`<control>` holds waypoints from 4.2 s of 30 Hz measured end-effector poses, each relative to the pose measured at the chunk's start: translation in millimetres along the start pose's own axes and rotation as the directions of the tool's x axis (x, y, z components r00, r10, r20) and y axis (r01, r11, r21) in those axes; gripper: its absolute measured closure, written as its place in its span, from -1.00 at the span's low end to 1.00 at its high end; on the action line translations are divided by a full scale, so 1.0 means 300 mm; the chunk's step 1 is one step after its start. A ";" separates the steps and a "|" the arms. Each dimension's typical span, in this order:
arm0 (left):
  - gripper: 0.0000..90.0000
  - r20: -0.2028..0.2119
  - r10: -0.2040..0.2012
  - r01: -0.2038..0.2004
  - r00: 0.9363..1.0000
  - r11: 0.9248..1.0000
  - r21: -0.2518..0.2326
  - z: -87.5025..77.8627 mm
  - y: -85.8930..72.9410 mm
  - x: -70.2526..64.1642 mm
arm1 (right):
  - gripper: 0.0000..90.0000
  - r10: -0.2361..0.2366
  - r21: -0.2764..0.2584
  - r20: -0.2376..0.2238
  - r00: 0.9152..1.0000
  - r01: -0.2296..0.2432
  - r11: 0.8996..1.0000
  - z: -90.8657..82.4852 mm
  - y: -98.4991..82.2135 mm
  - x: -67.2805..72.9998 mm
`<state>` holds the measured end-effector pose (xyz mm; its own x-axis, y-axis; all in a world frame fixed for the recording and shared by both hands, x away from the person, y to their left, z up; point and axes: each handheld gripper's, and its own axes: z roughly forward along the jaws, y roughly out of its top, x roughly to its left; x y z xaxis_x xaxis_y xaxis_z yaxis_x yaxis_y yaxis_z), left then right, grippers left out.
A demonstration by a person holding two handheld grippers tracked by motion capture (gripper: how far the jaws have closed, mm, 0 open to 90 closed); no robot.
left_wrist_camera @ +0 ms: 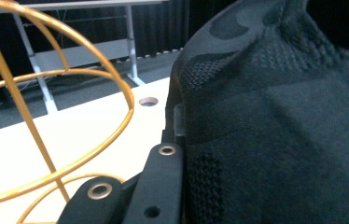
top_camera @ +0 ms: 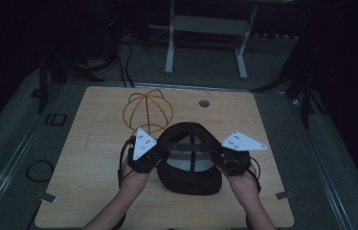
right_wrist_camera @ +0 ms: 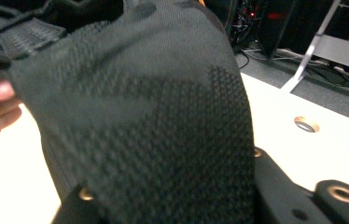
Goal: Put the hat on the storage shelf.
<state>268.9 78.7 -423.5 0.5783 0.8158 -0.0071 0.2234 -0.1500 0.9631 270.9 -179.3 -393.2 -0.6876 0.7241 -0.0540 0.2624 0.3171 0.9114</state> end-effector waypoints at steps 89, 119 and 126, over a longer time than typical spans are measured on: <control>0.98 0.555 0.204 -0.137 0.807 0.978 -0.161 -0.098 0.085 0.059 | 0.40 -0.355 -0.081 -0.331 0.874 0.349 0.934 -0.142 -0.012 0.069; 0.17 0.345 0.210 -0.205 0.915 0.977 -0.051 -0.105 0.062 0.095 | 0.98 -0.273 -0.070 -0.291 0.917 0.264 0.962 -0.184 -0.006 -0.019; 0.07 0.298 0.236 -0.242 0.925 0.970 -0.017 -0.127 0.039 0.105 | 0.98 -0.220 -0.069 -0.236 0.946 0.210 0.975 -0.204 -0.003 -0.070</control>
<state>259.8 123.8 -402.3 0.8213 0.5528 0.1410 0.0633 -0.3339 0.9405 243.6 -232.2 -367.9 -0.8683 0.4709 -0.1558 0.0648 0.4191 0.9056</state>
